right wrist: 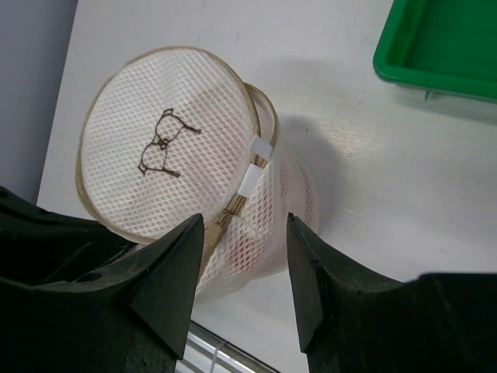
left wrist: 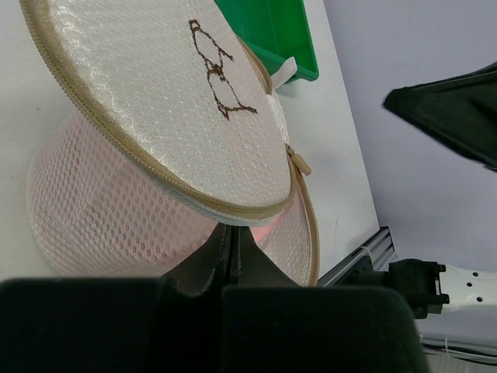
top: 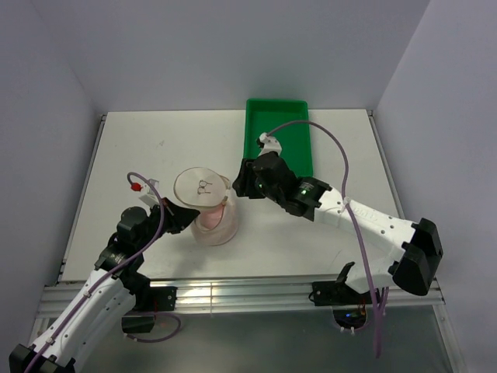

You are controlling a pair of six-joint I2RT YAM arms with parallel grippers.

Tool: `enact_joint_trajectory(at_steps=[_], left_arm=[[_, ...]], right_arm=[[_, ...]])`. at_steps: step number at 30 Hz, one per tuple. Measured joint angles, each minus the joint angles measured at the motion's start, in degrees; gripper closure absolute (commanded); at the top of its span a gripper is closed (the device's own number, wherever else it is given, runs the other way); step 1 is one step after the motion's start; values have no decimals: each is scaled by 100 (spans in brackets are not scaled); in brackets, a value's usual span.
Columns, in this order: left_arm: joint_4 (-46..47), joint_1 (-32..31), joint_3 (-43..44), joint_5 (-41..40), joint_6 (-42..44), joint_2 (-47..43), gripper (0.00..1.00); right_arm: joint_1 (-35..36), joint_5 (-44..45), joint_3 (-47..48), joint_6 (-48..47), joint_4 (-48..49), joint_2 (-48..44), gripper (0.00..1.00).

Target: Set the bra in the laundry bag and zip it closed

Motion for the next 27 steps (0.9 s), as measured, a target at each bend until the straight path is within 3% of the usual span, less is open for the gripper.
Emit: enact_joint_trajectory(at_steps=[6,18,20,24,27], left_arm=[[-68,0,0,-103,7,2,100],[-284,0,2,-212,24,-133,100],[-295,0,4,-212,22,-122,100],[-317,0,61,-225,20,-44,100],[-378,0,188,-354,2,79,100]], right_arm=[[2,-153,-651,297,793,337,46],[0,-127,-275,313,1523,1482,41],[0,-114,-256,310,1574,1602,45],[0,-133,-260,299,1659,1698,77],[0,-140,-369,326,1987,1641,87]])
